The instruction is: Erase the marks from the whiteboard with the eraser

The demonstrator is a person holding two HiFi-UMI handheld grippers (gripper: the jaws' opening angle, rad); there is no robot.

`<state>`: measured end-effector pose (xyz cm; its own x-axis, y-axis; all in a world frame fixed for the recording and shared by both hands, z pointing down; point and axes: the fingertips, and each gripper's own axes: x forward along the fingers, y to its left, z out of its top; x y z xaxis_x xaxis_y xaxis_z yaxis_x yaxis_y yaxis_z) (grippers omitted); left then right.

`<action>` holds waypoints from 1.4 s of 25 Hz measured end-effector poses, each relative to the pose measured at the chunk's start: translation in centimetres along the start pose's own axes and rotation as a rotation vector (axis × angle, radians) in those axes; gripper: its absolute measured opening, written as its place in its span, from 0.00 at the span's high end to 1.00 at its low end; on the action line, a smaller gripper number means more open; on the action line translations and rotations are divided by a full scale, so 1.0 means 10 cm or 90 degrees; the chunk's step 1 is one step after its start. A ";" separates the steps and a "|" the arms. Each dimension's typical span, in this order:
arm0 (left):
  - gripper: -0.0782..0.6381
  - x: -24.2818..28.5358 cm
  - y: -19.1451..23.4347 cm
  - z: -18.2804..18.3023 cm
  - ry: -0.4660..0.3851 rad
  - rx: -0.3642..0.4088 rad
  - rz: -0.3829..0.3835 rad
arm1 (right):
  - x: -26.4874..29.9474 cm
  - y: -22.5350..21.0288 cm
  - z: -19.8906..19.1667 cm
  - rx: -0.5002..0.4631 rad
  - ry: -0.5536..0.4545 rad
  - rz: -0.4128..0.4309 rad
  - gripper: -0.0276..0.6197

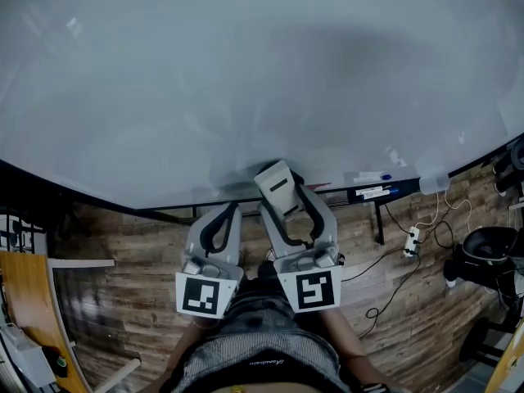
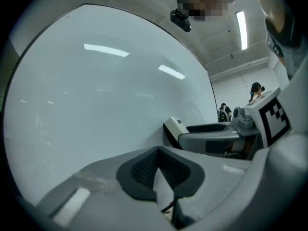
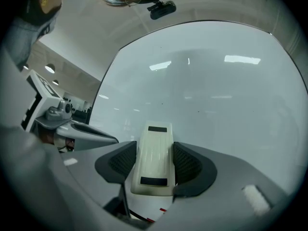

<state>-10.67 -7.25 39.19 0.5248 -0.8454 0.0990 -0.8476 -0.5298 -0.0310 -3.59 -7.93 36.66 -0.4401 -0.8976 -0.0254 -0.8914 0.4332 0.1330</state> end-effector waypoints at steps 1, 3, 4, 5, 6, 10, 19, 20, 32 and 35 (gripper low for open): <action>0.89 -0.01 -0.03 0.01 -0.002 0.011 -0.001 | -0.03 0.02 0.00 0.004 -0.002 0.001 0.58; 0.89 -0.02 -0.08 -0.01 -0.003 0.016 -0.006 | -0.08 0.03 -0.01 0.014 -0.006 0.002 0.59; 0.89 -0.01 -0.10 -0.02 0.000 0.012 -0.008 | -0.09 0.03 0.00 0.018 -0.011 0.001 0.59; 0.89 -0.01 -0.11 -0.02 0.001 0.007 -0.009 | -0.10 0.03 0.02 0.022 -0.017 0.001 0.59; 0.89 -0.02 -0.11 -0.01 0.001 0.003 -0.010 | -0.10 0.03 0.06 0.023 -0.025 0.002 0.59; 0.89 -0.05 -0.08 0.03 -0.005 0.006 -0.005 | -0.12 0.07 0.15 0.020 -0.040 0.014 0.59; 0.89 -0.09 -0.07 0.10 -0.014 -0.002 -0.002 | -0.13 0.16 0.25 0.006 -0.049 0.025 0.59; 0.89 -0.09 -0.07 0.10 -0.014 -0.005 -0.001 | -0.13 0.17 0.26 0.006 -0.051 0.027 0.59; 0.89 -0.14 -0.08 0.11 -0.014 0.002 0.000 | -0.17 0.22 0.28 0.002 -0.047 0.039 0.59; 0.89 -0.13 -0.11 0.09 -0.011 0.000 -0.004 | -0.18 0.21 0.27 -0.001 -0.046 0.038 0.59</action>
<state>-10.32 -5.62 38.17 0.5308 -0.8435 0.0820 -0.8446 -0.5345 -0.0309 -4.94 -5.23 34.33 -0.4994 -0.8618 -0.0884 -0.8630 0.4859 0.1384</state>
